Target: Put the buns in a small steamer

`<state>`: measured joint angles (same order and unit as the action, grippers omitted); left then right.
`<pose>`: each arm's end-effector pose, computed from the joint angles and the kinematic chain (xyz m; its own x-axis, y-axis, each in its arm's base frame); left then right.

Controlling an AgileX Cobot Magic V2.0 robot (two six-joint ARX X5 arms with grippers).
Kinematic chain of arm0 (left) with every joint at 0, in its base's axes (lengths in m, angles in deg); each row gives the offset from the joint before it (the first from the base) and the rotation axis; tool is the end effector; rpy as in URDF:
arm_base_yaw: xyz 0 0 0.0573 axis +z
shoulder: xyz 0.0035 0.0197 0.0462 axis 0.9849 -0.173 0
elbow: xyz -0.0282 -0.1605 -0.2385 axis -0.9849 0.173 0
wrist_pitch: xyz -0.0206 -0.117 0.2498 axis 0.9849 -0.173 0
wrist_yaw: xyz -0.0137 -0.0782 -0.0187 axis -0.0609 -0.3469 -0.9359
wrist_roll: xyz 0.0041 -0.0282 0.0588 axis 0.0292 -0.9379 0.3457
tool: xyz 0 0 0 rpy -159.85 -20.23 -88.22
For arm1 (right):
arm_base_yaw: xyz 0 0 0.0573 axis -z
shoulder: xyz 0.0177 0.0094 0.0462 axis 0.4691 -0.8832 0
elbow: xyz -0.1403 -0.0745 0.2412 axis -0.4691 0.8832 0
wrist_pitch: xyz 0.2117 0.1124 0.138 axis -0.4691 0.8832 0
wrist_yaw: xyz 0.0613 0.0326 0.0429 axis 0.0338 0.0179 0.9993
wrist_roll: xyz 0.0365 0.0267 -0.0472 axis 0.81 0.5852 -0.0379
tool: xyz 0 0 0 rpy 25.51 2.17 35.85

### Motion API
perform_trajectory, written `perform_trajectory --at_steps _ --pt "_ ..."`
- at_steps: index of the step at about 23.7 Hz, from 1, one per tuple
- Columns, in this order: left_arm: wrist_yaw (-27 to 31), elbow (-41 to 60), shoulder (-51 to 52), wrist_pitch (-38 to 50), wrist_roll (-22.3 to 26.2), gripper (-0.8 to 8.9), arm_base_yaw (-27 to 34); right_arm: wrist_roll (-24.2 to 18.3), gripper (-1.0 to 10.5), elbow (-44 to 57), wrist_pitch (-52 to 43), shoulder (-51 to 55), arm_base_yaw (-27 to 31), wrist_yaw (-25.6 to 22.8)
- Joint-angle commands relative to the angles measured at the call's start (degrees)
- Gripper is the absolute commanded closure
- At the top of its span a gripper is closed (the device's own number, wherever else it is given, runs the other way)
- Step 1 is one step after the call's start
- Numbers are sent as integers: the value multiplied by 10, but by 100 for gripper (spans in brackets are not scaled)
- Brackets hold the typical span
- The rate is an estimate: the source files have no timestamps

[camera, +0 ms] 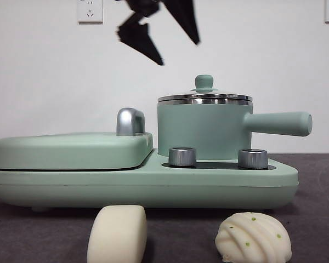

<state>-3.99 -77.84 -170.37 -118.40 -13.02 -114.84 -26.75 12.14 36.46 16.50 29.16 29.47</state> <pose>0.3756 -0.2758 0.3850 0.3454 -0.5553 -0.7565 0.7957 0.6007 -0.0776 0.1151 0.0262 0.3863 0.6693 0.5928 -0.4479 -0.4995 0.8053 0.3194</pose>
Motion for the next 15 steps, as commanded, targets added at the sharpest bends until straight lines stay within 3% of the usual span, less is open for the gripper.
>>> perform_trajectory --at_steps 1,8,14,15 --pt "21 -32 -37 -2 22 257 -23 -9 475 -10 -5 -2 0 2" --pt "86 -32 -81 10 20 295 -68 -8 475 -10 0 -2 0 4" --pt "87 -32 -95 31 20 365 -72 -8 475 -10 3 -2 0 3" --pt "87 -32 -95 33 22 419 -72 -8 475 -10 4 -2 0 3"
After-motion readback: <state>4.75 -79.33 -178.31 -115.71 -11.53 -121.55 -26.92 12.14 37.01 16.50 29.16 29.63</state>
